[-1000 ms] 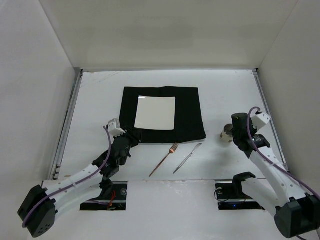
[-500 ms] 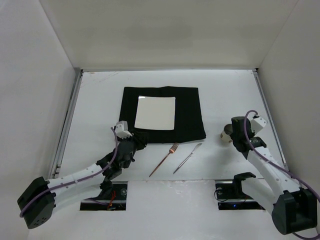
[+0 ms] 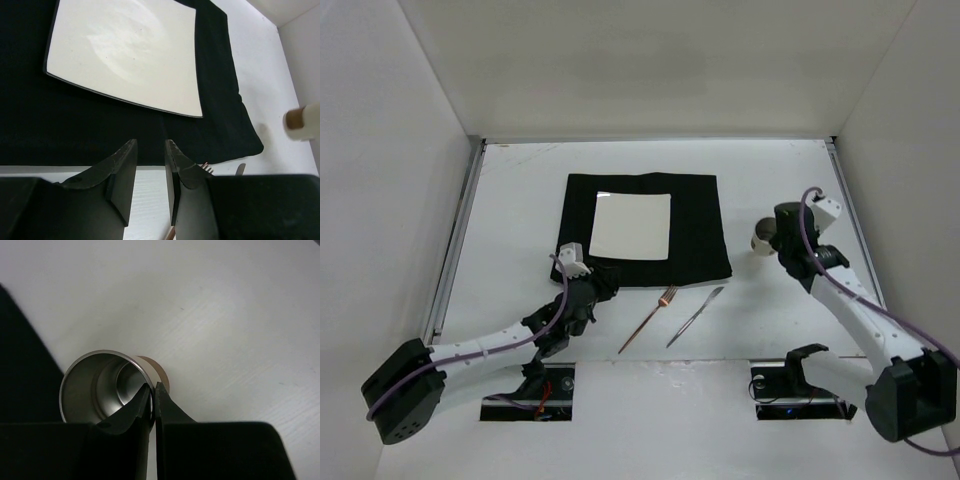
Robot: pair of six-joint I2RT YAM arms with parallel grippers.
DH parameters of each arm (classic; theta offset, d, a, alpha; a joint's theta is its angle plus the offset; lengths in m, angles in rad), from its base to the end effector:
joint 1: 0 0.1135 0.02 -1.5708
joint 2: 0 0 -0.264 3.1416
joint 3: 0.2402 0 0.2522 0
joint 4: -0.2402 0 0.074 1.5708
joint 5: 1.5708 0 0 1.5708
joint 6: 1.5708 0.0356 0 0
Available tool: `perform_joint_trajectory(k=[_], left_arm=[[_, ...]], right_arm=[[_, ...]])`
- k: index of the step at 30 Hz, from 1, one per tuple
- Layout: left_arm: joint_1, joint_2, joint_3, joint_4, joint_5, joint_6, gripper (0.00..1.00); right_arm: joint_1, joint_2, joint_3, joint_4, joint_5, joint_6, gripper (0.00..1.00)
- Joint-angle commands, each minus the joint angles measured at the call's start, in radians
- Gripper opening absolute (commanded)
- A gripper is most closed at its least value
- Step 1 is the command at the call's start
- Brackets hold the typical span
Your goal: Set the dinner table for one person
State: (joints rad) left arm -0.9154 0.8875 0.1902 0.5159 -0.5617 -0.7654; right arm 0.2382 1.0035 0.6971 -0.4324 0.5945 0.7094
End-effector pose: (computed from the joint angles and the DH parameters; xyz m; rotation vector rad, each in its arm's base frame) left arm 0.1260 -0.1328 0.1881 -0.2856 1.7597 -0.7423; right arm 0.2052 0.0293 0.2498 0.7837 2.0199 -0.1525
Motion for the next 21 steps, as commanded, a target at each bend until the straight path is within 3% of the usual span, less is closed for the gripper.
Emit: perform_joint_trajectory(k=[1,5,11,21], left_arm=[[0.000,0.025,0.009,0.078,-0.030,0.024,0.27],[0.005,0.090,0.020,0.122,-0.030,0.057,0.27],[0.016,0.157,0.034,0.180,-0.030,0.112,0.27],[0.025,0.205,0.048,0.223,-0.030,0.166,0.27]], right_arm=[[0.081,0.123,0.184,0.106,0.004,-0.060,0.09],[0.150,0.349,0.375,0.164,-0.024,-0.109,0.09],[0.157,0.657,0.643,0.211,-0.133,-0.145,0.09],[0.115,0.911,0.864,0.224,-0.231,-0.153,0.09]])
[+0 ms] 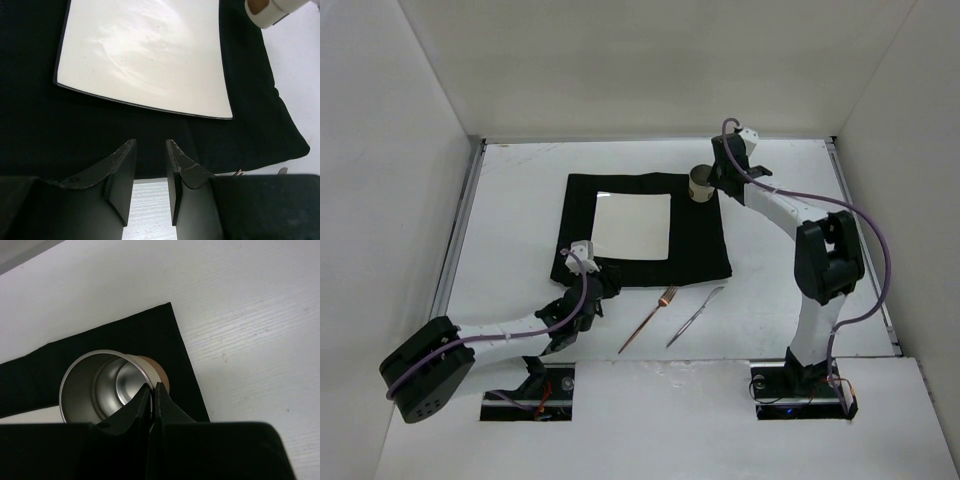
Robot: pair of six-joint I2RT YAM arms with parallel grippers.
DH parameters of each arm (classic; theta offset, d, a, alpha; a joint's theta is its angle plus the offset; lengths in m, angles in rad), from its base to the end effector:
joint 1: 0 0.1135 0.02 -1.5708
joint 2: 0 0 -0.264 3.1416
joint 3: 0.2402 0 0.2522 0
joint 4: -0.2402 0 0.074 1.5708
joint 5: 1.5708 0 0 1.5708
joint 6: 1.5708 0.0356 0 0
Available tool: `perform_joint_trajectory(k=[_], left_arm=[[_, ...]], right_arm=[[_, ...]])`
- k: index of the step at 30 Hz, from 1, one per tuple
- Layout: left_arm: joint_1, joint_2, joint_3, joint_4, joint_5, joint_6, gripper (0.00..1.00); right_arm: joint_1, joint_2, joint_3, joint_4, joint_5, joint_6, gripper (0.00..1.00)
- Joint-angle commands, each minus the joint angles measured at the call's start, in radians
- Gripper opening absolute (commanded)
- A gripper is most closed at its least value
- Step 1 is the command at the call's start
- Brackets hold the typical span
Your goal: Set the dinner table for one person
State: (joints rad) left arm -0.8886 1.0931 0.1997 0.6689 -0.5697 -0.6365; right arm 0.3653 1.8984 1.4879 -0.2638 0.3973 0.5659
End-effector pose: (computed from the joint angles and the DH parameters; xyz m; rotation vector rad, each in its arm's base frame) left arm 0.1412 -0.1434 0.1715 -0.1854 1.7882 -0.5937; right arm 0.4130 0.1432 0.2540 0.4273 2.1432 0.0784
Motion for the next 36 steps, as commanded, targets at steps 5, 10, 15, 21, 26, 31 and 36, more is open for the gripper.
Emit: perform_joint_trajectory(k=[5,10,15,21,26,31,36], left_arm=[[0.007,0.011,0.038,0.081,-0.018,0.041,0.28],[0.007,0.019,0.040,0.083,-0.016,0.041,0.28],[0.007,0.024,0.043,0.083,-0.018,0.043,0.28],[-0.013,0.027,0.060,0.072,-0.022,0.069,0.29],[-0.055,0.021,0.085,0.019,-0.025,0.070,0.30],[-0.123,0.001,0.170,-0.230,-0.097,0.031,0.31],[-0.216,-0.024,0.245,-0.492,-0.166,0.000,0.29]], right_arm=[[-0.015,0.073,0.098,0.054,-0.028,-0.012,0.09],[-0.026,0.103,0.097,0.060,-0.035,-0.015,0.10],[-0.024,0.103,0.071,0.069,-0.037,-0.021,0.23],[-0.021,-0.014,0.011,0.115,-0.038,-0.047,0.52],[-0.021,-0.174,-0.099,0.149,-0.055,-0.057,0.62],[-0.001,-0.352,-0.316,0.244,-0.051,-0.048,0.52],[0.040,-0.461,-0.506,0.298,-0.032,0.008,0.12]])
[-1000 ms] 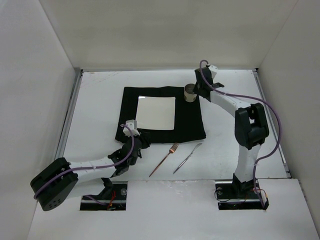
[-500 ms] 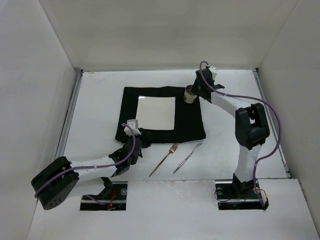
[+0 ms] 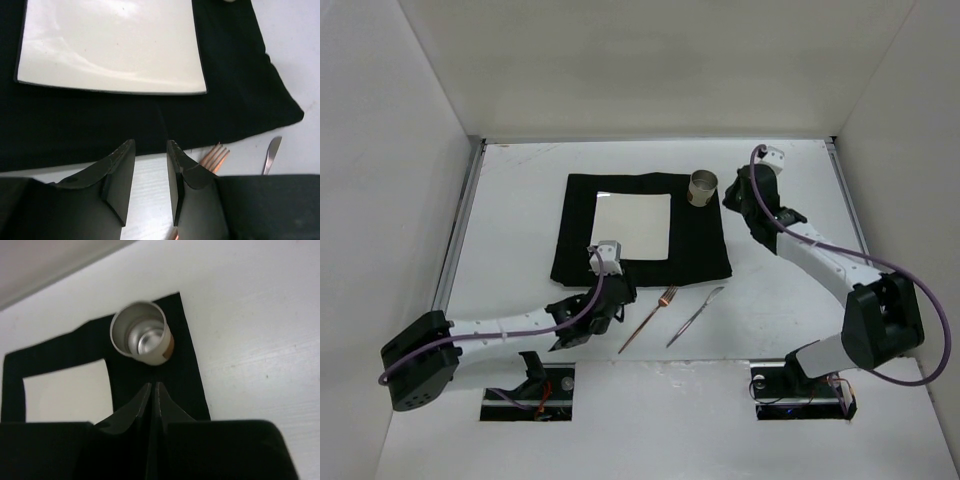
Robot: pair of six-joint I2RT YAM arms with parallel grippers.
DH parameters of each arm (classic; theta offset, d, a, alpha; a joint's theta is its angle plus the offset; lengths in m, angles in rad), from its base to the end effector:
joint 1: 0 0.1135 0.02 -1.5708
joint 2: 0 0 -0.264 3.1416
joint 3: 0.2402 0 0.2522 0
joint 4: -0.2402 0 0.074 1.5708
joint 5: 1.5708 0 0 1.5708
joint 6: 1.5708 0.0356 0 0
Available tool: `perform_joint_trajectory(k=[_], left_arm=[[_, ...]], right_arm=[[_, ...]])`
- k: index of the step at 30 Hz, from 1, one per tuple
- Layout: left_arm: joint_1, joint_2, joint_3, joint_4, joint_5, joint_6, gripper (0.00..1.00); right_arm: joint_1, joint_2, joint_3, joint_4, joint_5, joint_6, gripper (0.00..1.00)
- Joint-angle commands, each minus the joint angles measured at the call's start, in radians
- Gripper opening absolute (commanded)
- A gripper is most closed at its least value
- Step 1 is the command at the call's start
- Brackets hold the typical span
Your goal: Set the dinner table for one person
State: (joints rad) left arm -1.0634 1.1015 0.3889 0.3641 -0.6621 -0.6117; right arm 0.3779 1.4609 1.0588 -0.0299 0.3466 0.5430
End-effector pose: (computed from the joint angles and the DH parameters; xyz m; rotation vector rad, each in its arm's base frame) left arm 0.1266 -0.1826 0.1993 -0.0196 1.8769 -0.5302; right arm 0.3182 0.1133 0.2903 0.3828 1.9469 0.2516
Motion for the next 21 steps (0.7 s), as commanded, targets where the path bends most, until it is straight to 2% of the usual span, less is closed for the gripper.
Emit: perform_joint_trajectory(k=[1,3,6,8,12,14,15,17,21], left_arm=[[-0.056,-0.035,0.064,-0.217,-0.074,-0.026,0.29],[-0.085,-0.034,0.090,-0.307,-0.071,-0.028,0.29],[-0.137,-0.025,0.129,-0.422,-0.077,-0.043,0.34],[-0.155,-0.014,0.143,-0.458,-0.071,-0.052,0.35],[-0.213,-0.002,0.153,-0.459,-0.065,-0.037,0.33],[-0.234,-0.009,0.150,-0.450,-0.083,-0.011,0.27],[-0.243,-0.014,0.140,-0.436,-0.080,0.010,0.20],[-0.273,-0.032,0.105,-0.390,-0.080,0.021,0.18],[-0.293,-0.057,0.036,-0.298,-0.071,-0.005,0.19]], right_arm=[[0.032,-0.039,-0.101,0.059,0.034,0.043,0.11],[0.042,-0.072,-0.150,0.055,0.063,0.051,0.14],[0.046,-0.128,-0.216,0.067,0.057,0.031,0.31],[0.046,-0.140,-0.230,0.061,0.051,0.018,0.33],[0.069,-0.181,-0.260,0.087,0.084,0.052,0.25],[0.082,-0.195,-0.258,0.088,0.110,0.055,0.18],[0.085,-0.201,-0.253,0.082,0.112,0.052,0.12],[0.086,-0.224,-0.250,0.067,0.104,0.054,0.06],[0.075,-0.263,-0.287,0.085,0.100,0.092,0.06]])
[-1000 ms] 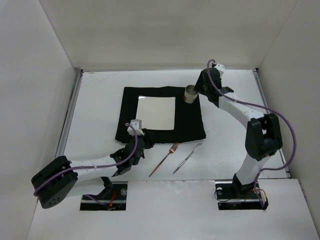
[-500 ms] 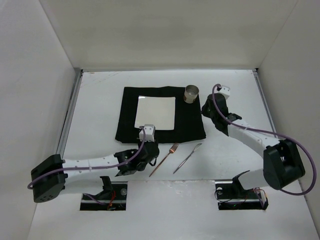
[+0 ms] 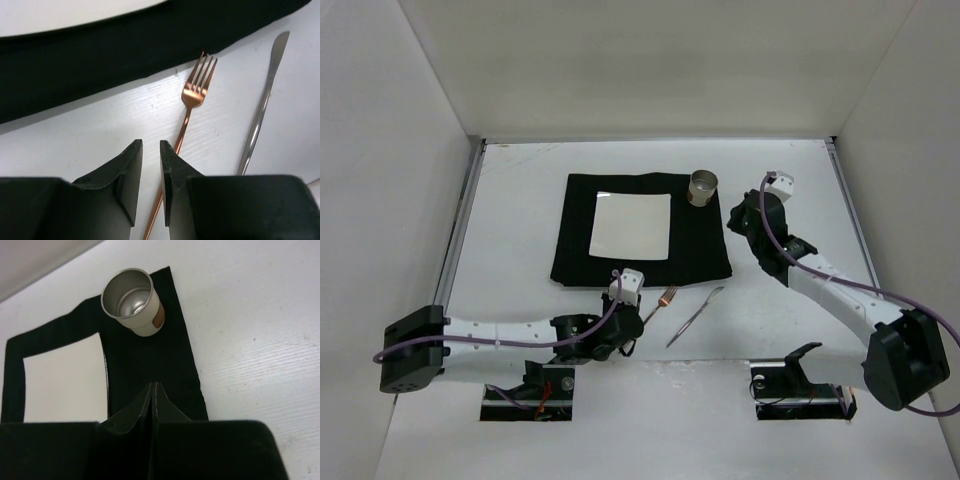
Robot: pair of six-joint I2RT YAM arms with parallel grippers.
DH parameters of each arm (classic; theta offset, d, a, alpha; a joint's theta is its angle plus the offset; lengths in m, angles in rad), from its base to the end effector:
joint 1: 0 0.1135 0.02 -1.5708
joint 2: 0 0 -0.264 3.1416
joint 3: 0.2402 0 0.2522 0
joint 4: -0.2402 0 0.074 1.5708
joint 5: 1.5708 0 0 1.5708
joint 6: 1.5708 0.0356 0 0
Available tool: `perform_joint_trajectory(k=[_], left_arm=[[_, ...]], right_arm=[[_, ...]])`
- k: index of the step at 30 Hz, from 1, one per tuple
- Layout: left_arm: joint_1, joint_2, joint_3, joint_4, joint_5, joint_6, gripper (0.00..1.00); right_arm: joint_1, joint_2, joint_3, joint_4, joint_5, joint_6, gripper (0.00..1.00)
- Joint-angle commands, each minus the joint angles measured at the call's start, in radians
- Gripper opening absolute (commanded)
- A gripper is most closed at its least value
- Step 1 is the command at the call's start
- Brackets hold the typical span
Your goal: Set the dinner table for one person
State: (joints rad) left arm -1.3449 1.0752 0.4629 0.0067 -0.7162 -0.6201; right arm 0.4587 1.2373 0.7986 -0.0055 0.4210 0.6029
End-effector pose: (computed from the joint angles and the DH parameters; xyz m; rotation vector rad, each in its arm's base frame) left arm 0.0703 -0.2017 0.1966 0.3435 2.0159 -0.4579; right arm 0.2548 0.1096 0.2675 0.4062 1.9414 0.2662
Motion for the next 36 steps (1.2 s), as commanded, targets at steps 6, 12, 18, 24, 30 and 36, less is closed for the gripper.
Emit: perform_joint_trajectory(k=[6,12,18,24,30,36], left_arm=[[-0.039,0.003,-0.046,0.065,0.147,0.049,0.30],[-0.061,0.057,-0.056,0.099,0.175,0.077,0.34],[-0.050,0.138,-0.044,0.102,0.179,0.091,0.38],[-0.044,0.206,-0.027,0.127,0.178,0.122,0.40],[-0.027,0.241,-0.018,0.133,0.199,0.122,0.39],[-0.001,0.269,-0.012,0.130,0.320,0.128,0.19]], right_arm=[[-0.033,-0.044,-0.079,0.143,0.024,0.029,0.39],[-0.038,-0.047,-0.104,0.186,-0.005,0.029,0.48],[-0.042,-0.032,-0.104,0.194,-0.034,0.029,0.49],[-0.042,-0.041,-0.107,0.197,-0.048,0.028,0.49],[-0.044,-0.052,-0.111,0.199,-0.048,0.028,0.49],[-0.056,-0.085,-0.121,0.199,-0.048,0.028,0.50]])
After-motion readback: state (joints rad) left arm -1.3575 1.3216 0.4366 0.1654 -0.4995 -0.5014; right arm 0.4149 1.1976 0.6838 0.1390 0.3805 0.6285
